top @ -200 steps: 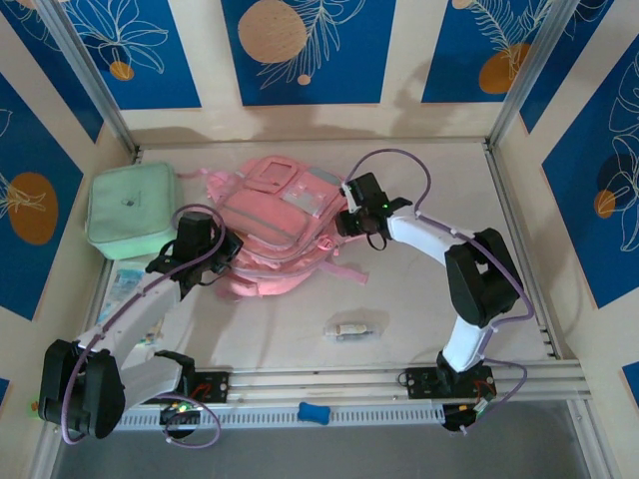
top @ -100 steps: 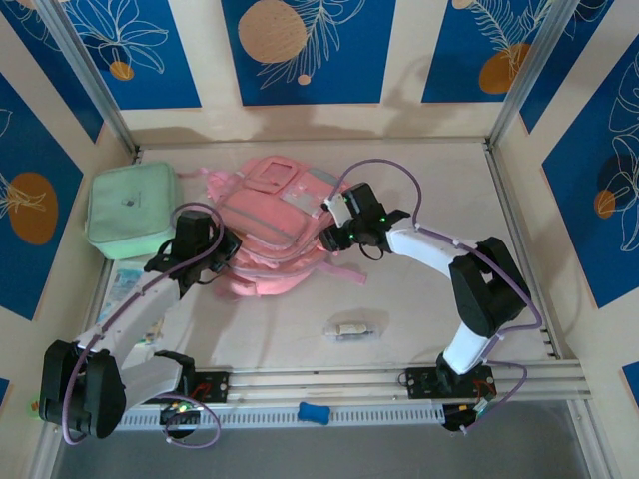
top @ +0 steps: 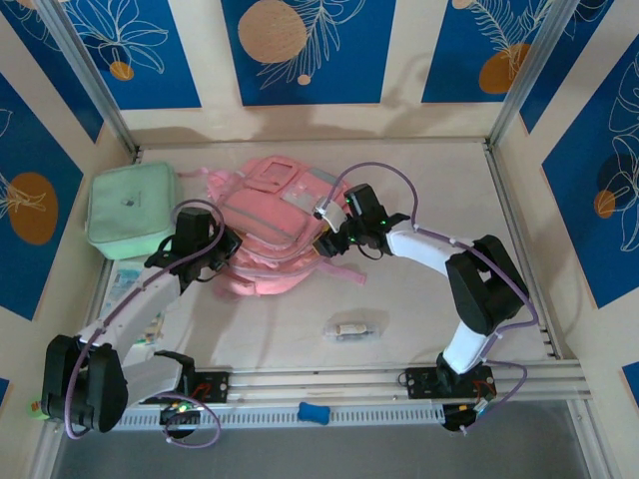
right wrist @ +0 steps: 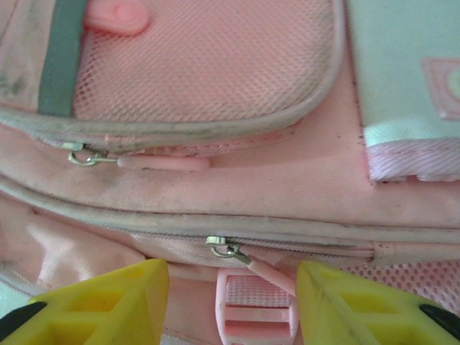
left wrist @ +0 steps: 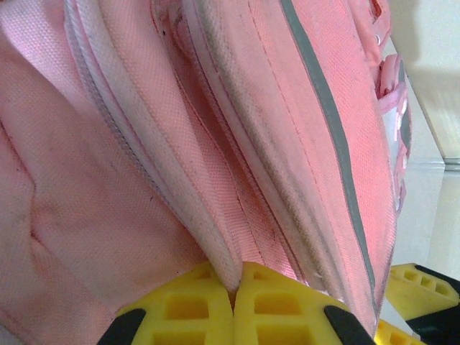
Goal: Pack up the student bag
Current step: Zip the student bag at the top-center of the table.
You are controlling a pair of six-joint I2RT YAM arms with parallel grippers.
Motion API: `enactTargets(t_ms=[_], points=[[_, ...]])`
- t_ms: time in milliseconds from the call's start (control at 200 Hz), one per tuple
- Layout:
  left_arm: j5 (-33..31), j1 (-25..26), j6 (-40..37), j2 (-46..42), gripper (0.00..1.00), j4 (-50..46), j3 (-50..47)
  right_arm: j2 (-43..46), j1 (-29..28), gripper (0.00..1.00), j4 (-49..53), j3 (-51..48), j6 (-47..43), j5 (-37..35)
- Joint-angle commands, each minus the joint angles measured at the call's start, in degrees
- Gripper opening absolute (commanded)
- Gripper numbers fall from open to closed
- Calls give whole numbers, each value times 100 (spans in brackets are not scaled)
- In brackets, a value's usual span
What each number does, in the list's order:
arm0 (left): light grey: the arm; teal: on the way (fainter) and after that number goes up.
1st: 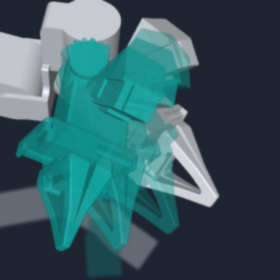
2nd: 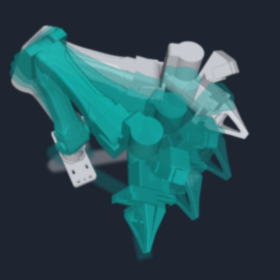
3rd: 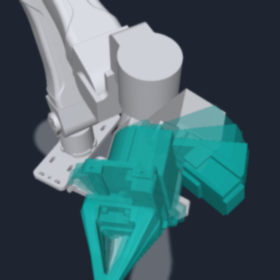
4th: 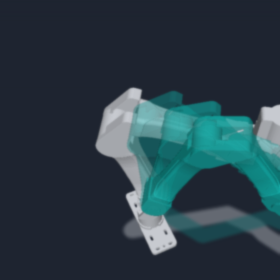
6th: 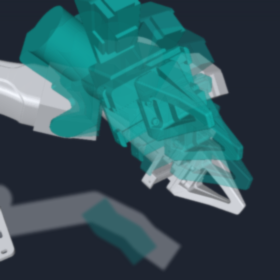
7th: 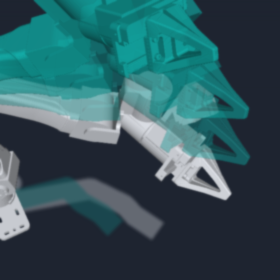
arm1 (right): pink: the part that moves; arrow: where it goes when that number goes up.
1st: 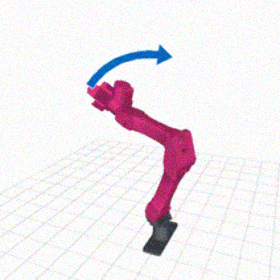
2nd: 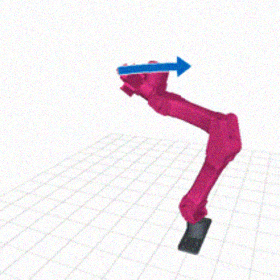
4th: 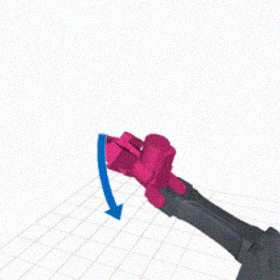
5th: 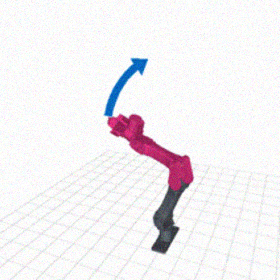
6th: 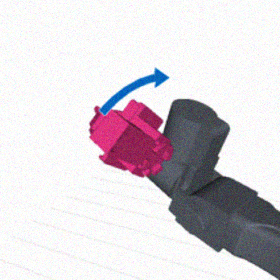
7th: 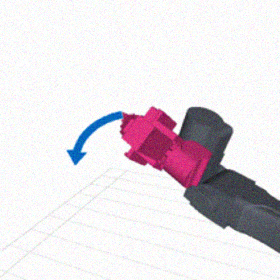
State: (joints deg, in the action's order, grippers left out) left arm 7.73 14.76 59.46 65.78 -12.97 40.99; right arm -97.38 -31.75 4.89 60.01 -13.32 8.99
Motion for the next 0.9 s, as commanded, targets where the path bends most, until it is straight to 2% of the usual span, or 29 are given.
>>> enactTargets(t_ms=[0,130,295,430,690,890], points=[[71,-103,-169,-21,0,238,267,126,80,51,-249,-265,-186,139],[89,-114,-147,-21,0,220,286,93,191,51,-168,-186,-190,313],[123,-113,-127,-30,0,241,305,-177,135,52,-4,138,-180,66],[115,-110,-83,-39,0,282,273,-438,70,48,213,444,-238,176],[84,-112,-110,-12,0,262,307,-472,-21,48,286,418,-503,181],[90,-112,-86,22,0,305,296,-616,-42,43,356,544,-574,-232]])
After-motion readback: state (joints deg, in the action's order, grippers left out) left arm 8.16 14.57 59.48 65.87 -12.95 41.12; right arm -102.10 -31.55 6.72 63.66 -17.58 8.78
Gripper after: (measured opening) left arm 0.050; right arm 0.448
